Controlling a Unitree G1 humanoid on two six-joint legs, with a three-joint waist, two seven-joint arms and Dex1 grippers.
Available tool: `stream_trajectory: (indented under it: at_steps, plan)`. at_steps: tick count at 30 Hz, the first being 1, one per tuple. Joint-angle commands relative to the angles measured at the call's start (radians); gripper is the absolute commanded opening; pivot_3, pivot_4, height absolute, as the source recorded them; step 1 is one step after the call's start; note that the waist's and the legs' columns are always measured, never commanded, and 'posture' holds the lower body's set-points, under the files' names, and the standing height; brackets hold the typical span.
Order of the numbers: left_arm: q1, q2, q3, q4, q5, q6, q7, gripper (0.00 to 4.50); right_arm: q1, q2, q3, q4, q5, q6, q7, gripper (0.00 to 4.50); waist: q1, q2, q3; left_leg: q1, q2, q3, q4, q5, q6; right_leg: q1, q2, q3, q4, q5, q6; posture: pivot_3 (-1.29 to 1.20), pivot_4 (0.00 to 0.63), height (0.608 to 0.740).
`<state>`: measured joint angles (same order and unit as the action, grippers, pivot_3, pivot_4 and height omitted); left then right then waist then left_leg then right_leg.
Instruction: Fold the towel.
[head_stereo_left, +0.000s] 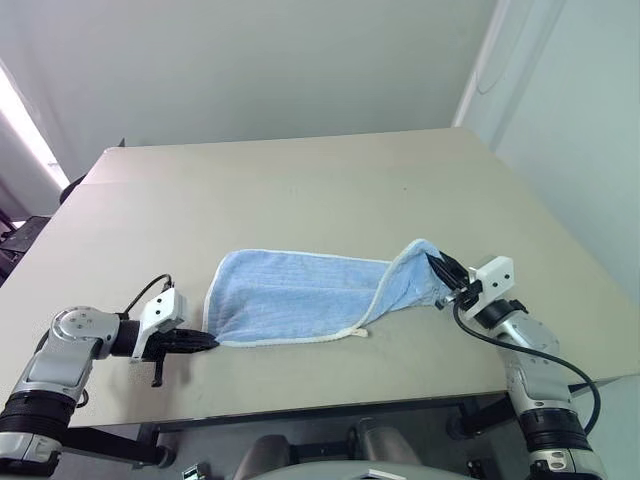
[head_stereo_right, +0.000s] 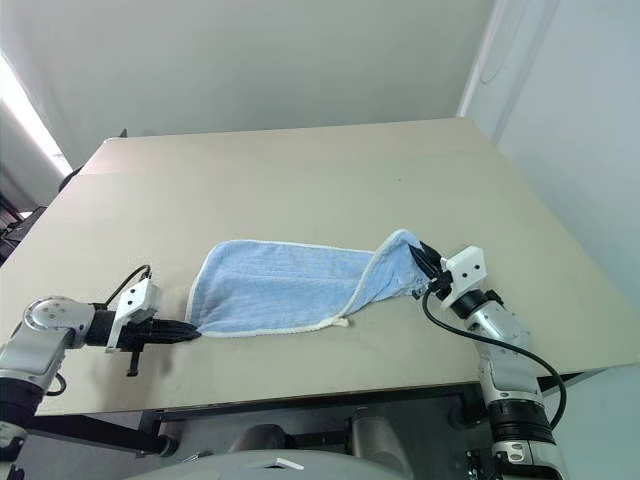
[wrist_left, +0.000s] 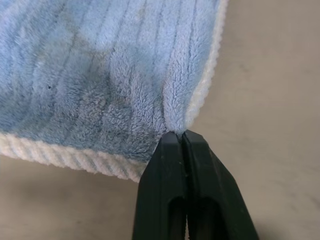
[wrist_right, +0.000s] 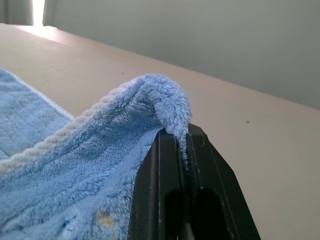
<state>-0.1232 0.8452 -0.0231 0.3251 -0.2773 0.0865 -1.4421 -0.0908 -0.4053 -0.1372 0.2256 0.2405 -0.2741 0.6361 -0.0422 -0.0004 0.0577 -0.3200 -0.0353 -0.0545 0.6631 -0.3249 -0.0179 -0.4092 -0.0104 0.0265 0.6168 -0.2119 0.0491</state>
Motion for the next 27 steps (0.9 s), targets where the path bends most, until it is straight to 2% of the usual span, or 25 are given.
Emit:
stream_trajectory:
  at_steps: [1,6,8,12,19,23,27]
  plan:
    - [-0.043,0.015,0.095,-0.032,-0.091,0.082,0.022,0.01,-0.041,-0.005,-0.039,-0.002,0.026,-0.012,-0.015,0.00,0.000,0.000,0.000,0.000,0.000,0.000,0.000,0.000,0.000,0.000,0.000,0.000,0.000,0.000,0.000,0.00,0.000,0.740]
    - [-0.147,0.010,0.149,0.035,-0.061,0.122,0.173,0.01,-0.107,-0.002,-0.096,-0.004,0.084,0.072,-0.065,0.00,0.004,-0.001,0.000,0.001,0.000,-0.001,0.001,0.000,0.000,0.001,0.000,-0.001,0.001,0.000,0.000,0.00,0.000,0.740]
    - [-0.215,-0.007,0.176,0.061,-0.106,0.193,0.193,0.01,-0.161,-0.001,-0.120,0.016,0.106,0.091,-0.089,0.00,0.004,-0.001,0.000,0.000,-0.001,-0.001,0.001,0.000,0.000,0.001,0.000,0.000,0.001,0.001,0.001,0.00,0.000,0.740]
    - [-0.368,-0.075,0.194,0.171,-0.107,0.180,0.272,0.01,-0.307,0.013,-0.144,0.164,0.061,0.011,-0.174,0.00,0.002,-0.001,0.000,0.000,-0.001,0.000,0.001,0.000,0.000,0.000,0.000,0.000,0.001,0.002,0.004,0.00,0.000,0.740]
    - [-0.753,-0.227,0.173,0.626,0.058,-0.105,0.615,0.01,-0.603,0.044,-0.125,0.564,-0.058,-0.175,-0.343,0.00,0.003,-0.002,0.000,-0.001,-0.002,-0.001,0.001,0.000,0.000,-0.001,0.000,0.000,0.002,0.006,0.002,0.00,0.000,0.740]
    - [-0.906,-0.228,0.153,0.824,0.151,-0.270,0.764,0.01,-0.728,0.043,-0.097,0.770,-0.138,-0.291,-0.440,0.00,-0.003,-0.002,0.000,-0.004,-0.003,0.001,0.000,0.000,0.000,-0.005,-0.002,0.002,0.001,0.007,0.003,0.00,0.000,0.740]
    - [-0.974,-0.194,0.144,0.902,0.206,-0.399,0.829,0.01,-0.786,0.041,-0.091,0.874,-0.161,-0.363,-0.486,0.00,-0.002,-0.002,-0.001,-0.012,-0.003,0.001,-0.002,0.000,0.000,-0.014,-0.002,0.003,0.002,0.007,0.003,0.00,0.000,0.740]
